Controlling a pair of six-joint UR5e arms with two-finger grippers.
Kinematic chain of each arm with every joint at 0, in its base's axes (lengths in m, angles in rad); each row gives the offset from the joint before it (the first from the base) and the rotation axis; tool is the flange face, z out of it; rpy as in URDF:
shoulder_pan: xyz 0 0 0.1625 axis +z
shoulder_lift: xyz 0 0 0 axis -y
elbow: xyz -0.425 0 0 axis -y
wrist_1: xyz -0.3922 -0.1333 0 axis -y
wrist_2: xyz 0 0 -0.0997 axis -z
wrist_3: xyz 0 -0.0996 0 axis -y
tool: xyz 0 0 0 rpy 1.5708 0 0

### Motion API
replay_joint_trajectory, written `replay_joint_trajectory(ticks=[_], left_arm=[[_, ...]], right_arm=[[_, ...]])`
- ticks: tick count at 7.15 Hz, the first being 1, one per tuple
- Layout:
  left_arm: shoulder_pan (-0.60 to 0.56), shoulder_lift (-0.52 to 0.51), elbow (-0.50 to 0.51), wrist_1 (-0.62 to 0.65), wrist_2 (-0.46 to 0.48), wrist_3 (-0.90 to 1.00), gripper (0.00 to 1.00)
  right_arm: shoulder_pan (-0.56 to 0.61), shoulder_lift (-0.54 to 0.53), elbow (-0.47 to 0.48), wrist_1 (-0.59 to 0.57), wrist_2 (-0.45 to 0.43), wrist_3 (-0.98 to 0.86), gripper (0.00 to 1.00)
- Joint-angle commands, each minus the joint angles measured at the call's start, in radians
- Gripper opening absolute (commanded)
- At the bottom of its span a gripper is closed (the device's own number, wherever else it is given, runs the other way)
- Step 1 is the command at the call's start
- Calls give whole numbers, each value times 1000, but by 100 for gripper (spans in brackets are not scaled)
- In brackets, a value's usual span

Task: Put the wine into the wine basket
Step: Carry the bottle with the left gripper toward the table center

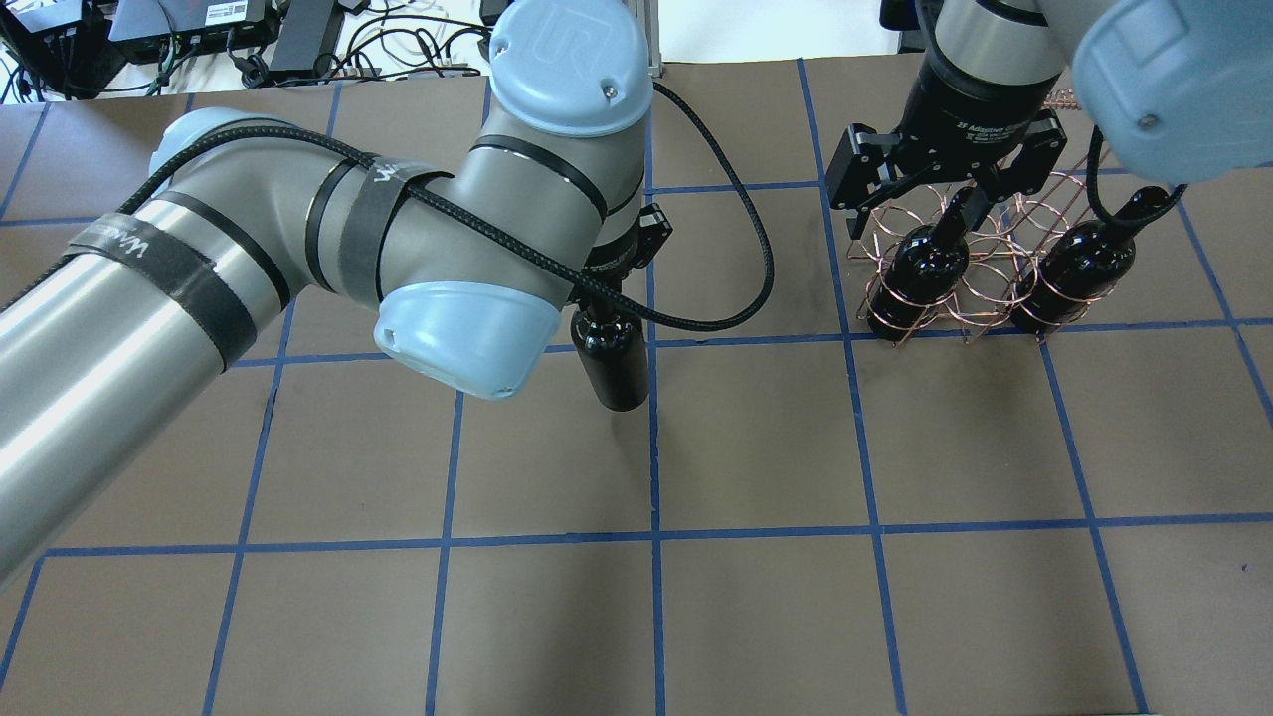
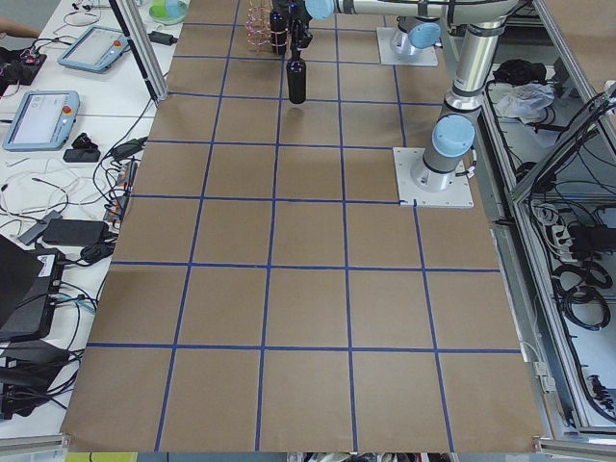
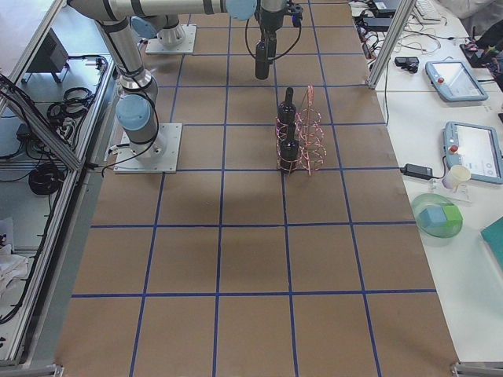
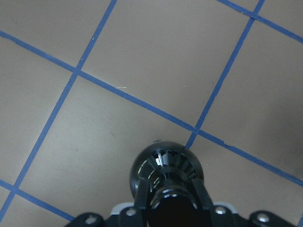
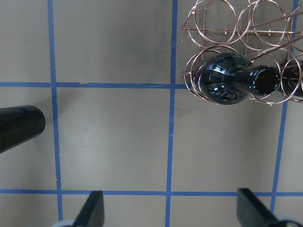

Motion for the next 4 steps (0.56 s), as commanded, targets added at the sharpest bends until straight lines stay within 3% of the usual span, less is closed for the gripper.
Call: replay_joint_trajectory(ticks=[1,4], left_arm=[[2,-12,-10,11,0,-6,24],[2,-14,-19,13,-5,-6,24]], right_arm=[[0,-1,0,0,2,0,100],[0,1,0,0,0,0,100]])
